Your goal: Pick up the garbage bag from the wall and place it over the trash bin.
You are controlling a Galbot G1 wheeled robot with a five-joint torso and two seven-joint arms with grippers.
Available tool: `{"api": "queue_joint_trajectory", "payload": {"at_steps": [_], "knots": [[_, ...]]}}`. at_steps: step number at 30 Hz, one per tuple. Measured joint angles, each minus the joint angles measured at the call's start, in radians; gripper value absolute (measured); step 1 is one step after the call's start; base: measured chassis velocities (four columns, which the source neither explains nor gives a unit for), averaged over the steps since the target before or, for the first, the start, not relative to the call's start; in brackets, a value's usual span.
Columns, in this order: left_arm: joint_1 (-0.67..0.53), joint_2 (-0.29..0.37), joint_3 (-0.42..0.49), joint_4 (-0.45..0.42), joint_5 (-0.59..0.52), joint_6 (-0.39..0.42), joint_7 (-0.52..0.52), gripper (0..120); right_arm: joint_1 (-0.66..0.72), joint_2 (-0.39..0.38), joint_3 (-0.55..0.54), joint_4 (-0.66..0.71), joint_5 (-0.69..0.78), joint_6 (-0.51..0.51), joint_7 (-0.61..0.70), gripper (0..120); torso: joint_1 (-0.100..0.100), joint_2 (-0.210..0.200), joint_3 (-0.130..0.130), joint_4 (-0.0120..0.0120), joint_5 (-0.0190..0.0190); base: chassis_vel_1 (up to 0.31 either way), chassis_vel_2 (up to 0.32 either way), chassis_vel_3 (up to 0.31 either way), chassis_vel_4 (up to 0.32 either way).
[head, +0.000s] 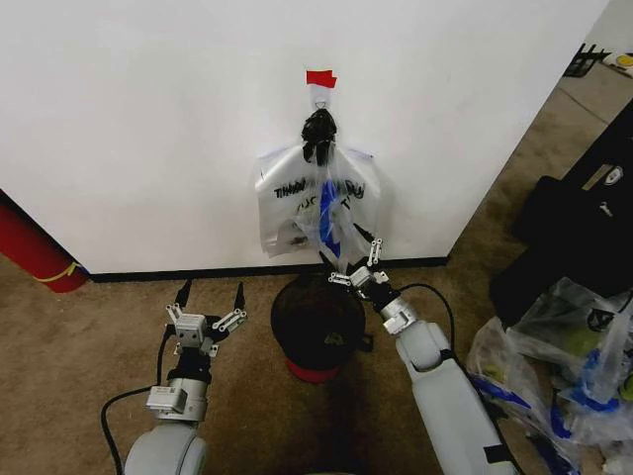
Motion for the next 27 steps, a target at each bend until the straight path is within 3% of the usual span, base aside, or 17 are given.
{"api": "queue_joint_trajectory", "payload": {"at_steps": [6,12,23,27], "knots": [[0.0,0.0,0.002,0.0,0.002,0.0,-0.001,100,0.028,0.026,0.022,-0.028,-0.05,0.0,0.001,81,0.0,0.0,0.0,-0.0001,0.0,0.0,0.0,0.0,0.0],[0.001,0.0,0.0,0.001,0.002,0.0,-0.002,100,0.052,0.037,0.026,-0.067,-0.088,-0.01,0.0,54,0.0,0.0,0.0,0.0,0.0001,0.0,0.0,0.0,0.0],[-0.001,0.002,-0.002,0.005,0.002,0.001,-0.003,100,0.074,0.034,0.031,-0.097,-0.096,-0.019,-0.008,38,0.0,0.0,0.0,0.0,0.0002,0.0,0.0,0.0,0.0],[-0.003,0.003,0.004,0.006,0.002,0.001,-0.003,100,0.077,0.028,0.031,-0.101,-0.065,-0.031,-0.008,25,0.0,0.0,0.0,-0.0001,0.0,0.0,0.0,0.0,0.0]]}}
